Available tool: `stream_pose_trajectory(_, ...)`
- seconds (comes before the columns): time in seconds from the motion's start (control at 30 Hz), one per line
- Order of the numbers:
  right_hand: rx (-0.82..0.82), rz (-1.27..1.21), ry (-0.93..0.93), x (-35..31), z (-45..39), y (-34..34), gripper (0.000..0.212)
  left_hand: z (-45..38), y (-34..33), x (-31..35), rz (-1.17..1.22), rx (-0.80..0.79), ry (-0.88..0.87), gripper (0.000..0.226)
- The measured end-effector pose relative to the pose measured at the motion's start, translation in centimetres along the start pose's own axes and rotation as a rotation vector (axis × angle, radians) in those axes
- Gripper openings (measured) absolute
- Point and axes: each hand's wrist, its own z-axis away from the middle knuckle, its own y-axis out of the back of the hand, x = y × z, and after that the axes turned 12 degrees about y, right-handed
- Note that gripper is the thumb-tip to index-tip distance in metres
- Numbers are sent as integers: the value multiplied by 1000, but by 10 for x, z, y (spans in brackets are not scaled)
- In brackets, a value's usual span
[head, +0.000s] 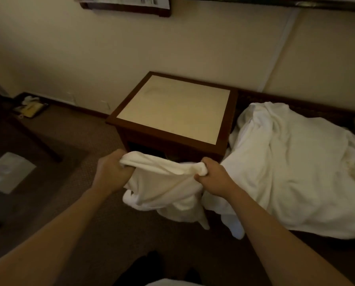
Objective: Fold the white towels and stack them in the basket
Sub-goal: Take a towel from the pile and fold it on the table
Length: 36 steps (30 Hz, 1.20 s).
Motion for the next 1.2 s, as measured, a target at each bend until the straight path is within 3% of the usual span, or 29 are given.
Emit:
stream_pose_trajectory(0.1, 1, 2, -17, 2, 3, -1, 28, -1, -3, 3, -48, 13, 33, 8)
stream_pose_trajectory(0.23, 208, 127, -99, 3, 0, 22, 21, -19, 1, -4, -30, 148, 184, 11)
stream_pose_trajectory(0.3, 264, 206, -149, -1, 2, 36, 19, -34, 13, -4, -50, 129, 219, 14)
stream_pose_trajectory(0.43, 355, 131, -207, -35, -2, 31, 22, -52, 22, 19, -50, -104, 267, 9)
stream_pose_trajectory(0.53, 386, -73, -151, -64, -15, 3, 6, -47, 15, 51, 144, -401, 230, 6)
stream_pose_trajectory(0.63, 145, -177, -3, -85, -23, -24, 64, -40, 9, 81, 247, -671, 80, 12)
stream_pose_trajectory(0.67, 104, -90, 44, -85, -27, -30, 77, -41, 8, 85, 271, -749, 36, 17)
stream_pose_trajectory(0.7, 102, -23, 86, -87, -31, -33, 78, -42, 9, 87, 278, -818, 1, 23)
stream_pose_trajectory(0.83, 233, -156, 82, -99, -30, -23, 8, -52, 15, 70, 264, -908, -51, 34)
stream_pose_trajectory(0.97, 344, -212, 62, -116, -24, -16, 16, -52, 6, 20, 199, -1015, 31, 34)
stream_pose_trajectory(1.1, 568, -601, -18, -138, -22, 14, 10, -25, -34, -31, 45, -1151, -10, 24)
stream_pose_trajectory(1.2, 640, -796, -81, -146, -19, 30, 9, -14, -60, -43, 149, -1077, 24, 16)
